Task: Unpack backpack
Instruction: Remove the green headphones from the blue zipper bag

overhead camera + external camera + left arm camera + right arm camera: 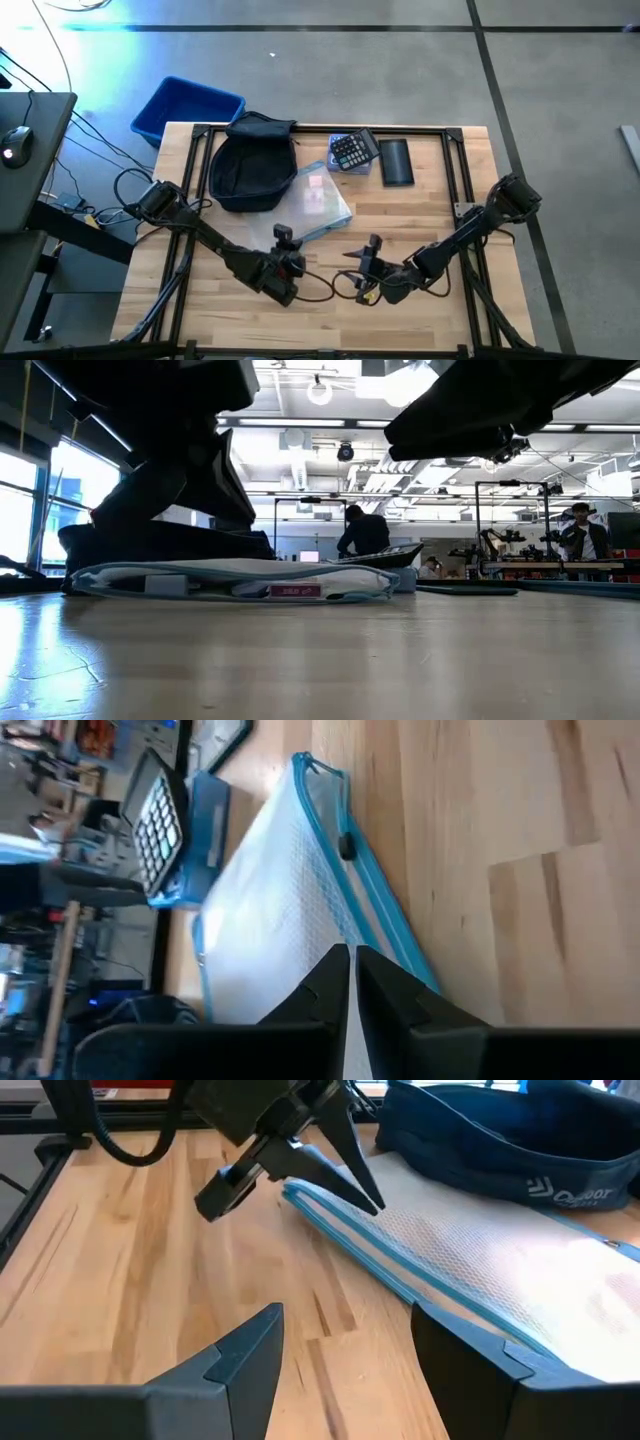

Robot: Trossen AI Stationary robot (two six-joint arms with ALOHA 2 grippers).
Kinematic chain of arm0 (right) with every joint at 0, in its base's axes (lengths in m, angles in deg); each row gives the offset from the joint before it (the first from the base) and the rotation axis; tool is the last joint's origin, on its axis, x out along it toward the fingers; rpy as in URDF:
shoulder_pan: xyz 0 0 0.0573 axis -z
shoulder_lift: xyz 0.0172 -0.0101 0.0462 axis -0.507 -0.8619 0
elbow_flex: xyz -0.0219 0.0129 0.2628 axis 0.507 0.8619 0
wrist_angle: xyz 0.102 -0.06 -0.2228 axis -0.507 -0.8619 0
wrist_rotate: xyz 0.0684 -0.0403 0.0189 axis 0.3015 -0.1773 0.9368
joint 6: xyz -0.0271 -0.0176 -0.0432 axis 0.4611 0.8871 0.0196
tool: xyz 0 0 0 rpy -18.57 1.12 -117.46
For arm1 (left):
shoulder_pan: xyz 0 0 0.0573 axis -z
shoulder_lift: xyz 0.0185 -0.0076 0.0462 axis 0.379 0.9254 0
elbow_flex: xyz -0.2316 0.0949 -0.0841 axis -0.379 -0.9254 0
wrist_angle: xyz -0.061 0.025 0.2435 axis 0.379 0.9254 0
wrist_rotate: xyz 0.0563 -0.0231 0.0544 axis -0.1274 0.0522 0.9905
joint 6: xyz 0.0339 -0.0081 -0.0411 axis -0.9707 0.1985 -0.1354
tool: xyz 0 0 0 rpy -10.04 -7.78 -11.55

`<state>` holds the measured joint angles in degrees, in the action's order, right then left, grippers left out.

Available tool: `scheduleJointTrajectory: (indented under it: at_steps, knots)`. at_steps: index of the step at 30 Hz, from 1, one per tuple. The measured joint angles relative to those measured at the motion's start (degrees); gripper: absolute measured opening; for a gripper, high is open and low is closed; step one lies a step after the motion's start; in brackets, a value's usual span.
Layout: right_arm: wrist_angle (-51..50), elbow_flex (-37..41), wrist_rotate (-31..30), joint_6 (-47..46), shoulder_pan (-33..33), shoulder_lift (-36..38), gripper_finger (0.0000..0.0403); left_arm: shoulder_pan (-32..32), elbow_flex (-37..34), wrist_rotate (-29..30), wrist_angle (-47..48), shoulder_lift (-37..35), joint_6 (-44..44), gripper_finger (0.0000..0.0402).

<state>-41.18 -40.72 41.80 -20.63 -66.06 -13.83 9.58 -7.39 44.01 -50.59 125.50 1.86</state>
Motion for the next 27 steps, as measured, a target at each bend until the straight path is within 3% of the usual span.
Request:
scheduleJointTrajectory:
  at_steps: [7, 15, 21, 27]
  knots:
    - [0.0, 0.0, 0.0, 0.0, 0.0, 0.0, 0.0203, -0.9, 0.0, -5.2, 4.0, 0.0, 3.4, 0.0012]
    - [-0.2, 0.0, 0.0, 0.0, 0.0, 0.0, 0.0203, -4.2, -0.2, -12.6, 6.3, 0.0, 6.4, 0.0099]
    - [-0.2, 0.0, 0.0, 0.0, 0.0, 0.0, 0.0203, -5.8, -5.1, -12.6, 6.8, 0.0, 5.4, 0.0153]
    - [-0.2, 0.0, 0.0, 0.0, 0.0, 0.0, 0.0203, -5.9, -9.3, -9.8, 7.0, 0.0, 5.8, 0.0161]
